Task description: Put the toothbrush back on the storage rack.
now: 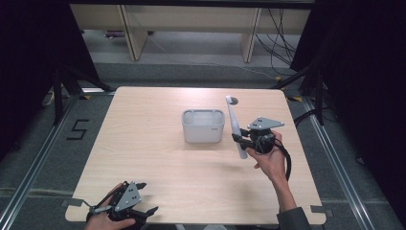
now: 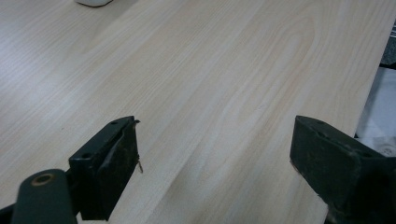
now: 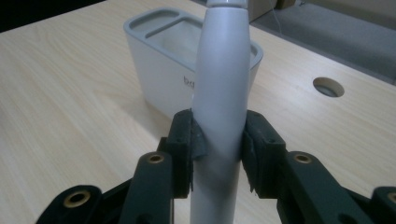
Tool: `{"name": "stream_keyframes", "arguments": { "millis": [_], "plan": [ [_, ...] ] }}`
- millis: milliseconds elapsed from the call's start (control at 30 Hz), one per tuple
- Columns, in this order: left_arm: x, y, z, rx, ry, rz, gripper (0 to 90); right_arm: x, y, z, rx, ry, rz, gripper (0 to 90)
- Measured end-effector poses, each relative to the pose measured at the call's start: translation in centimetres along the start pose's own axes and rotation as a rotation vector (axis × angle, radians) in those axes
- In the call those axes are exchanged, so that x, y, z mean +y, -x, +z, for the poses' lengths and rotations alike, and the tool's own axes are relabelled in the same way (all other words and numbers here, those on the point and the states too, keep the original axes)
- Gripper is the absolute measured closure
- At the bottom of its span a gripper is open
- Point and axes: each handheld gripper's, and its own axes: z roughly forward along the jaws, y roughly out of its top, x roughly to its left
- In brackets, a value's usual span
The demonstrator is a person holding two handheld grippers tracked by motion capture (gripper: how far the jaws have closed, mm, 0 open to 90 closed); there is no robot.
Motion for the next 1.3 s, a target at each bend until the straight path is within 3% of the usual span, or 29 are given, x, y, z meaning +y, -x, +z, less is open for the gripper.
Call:
{"name": "stream_keyframes", "arguments": {
  "millis": [67,167,200,267,300,433,600,633,733,767,833,867,933,1000,1067,1100,1200,1300],
  "plan": [
    [0.0,0.0,0.0,0.000,0.001,0.000,14.8,0.3,0.0,0.0,-0.006,0.002,0.026,66.5],
    [0.0,0.0,0.0,0.000,0.011,-0.013,14.8,0.7,0.3,0.2,-0.020,0.028,0.009,66.6],
    [0.0,0.0,0.0,0.000,0.011,-0.011,14.8,0.9,0.2,0.2,-0.013,0.030,0.033,66.6],
    [0.0,0.0,0.0,0.001,-0.001,0.000,14.8,1.2,0.4,0.4,-0.004,0.055,0.014,66.5],
    [0.0,0.0,0.0,-0.001,0.007,-0.010,14.8,1.3,0.2,0.3,-0.006,0.050,0.046,66.6],
    [0.0,0.0,0.0,0.001,0.000,0.000,14.7,1.8,0.4,0.7,-0.011,0.090,0.050,66.6],
    [-0.1,0.0,0.0,0.001,0.004,-0.018,14.8,2.5,0.6,1.1,-0.016,0.107,0.052,66.5],
    [0.0,0.0,0.0,0.000,0.000,0.001,14.8,2.6,0.7,1.2,-0.007,0.112,0.045,66.5],
    [-0.1,0.0,0.1,0.007,0.011,-0.012,14.8,3.0,0.7,1.4,-0.017,0.118,0.057,66.5],
    [-0.1,0.0,0.0,-0.001,0.012,-0.013,14.8,3.1,0.8,1.4,-0.038,0.130,0.039,66.6],
    [-0.1,-0.1,0.0,-0.001,0.000,-0.002,14.8,3.3,0.7,1.5,-0.027,0.134,0.068,66.5],
    [-0.1,0.0,0.1,-0.001,0.011,-0.012,14.8,3.5,0.9,1.6,-0.018,0.135,0.051,66.5],
    [-0.1,0.0,0.1,0.002,0.010,-0.010,14.8,3.9,0.9,1.8,-0.012,0.163,0.064,66.5],
    [-0.1,0.0,0.1,-0.001,0.010,-0.012,14.8,4.1,0.8,1.7,-0.016,0.156,0.075,66.6],
    [-0.1,0.0,0.1,0.001,0.012,-0.014,14.8,4.4,1.0,1.7,-0.028,0.168,0.053,66.6],
    [-0.1,0.0,0.1,-0.002,0.010,-0.017,14.8,4.5,0.8,1.7,-0.027,0.171,0.077,66.5],
    [-0.1,0.0,0.1,0.001,0.011,-0.011,14.8,5.1,1.0,1.7,-0.036,0.192,0.067,66.5],
    [-0.1,0.0,0.1,0.009,0.012,-0.010,14.8,5.9,0.9,1.6,-0.034,0.217,0.093,66.5]
  ]
}}
